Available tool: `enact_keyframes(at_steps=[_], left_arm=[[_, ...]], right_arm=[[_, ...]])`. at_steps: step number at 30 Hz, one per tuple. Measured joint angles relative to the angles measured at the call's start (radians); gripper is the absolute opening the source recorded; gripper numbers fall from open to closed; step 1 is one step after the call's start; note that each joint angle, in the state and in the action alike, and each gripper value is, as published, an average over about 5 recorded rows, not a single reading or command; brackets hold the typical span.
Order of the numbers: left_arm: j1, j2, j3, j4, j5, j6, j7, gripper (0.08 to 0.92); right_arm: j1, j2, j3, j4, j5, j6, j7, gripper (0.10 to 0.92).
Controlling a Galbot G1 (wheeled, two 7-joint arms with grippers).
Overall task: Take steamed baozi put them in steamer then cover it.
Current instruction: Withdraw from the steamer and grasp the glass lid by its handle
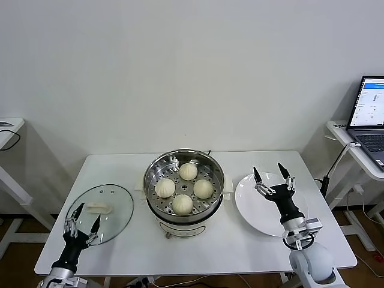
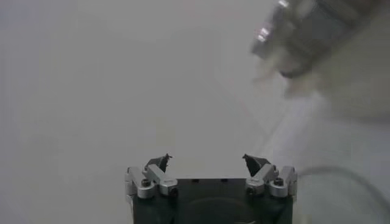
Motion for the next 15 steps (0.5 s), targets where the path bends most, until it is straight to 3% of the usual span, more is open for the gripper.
enact_keyframes(at_steps=[15], left_arm=[[-0.089,0.015,-0.024,0.141,0.247,-0.017,-0.060,0.823]], right_arm=[[-0.013,0.019,0.004,-0.003,-0.010,0.006,0.002,0.823]])
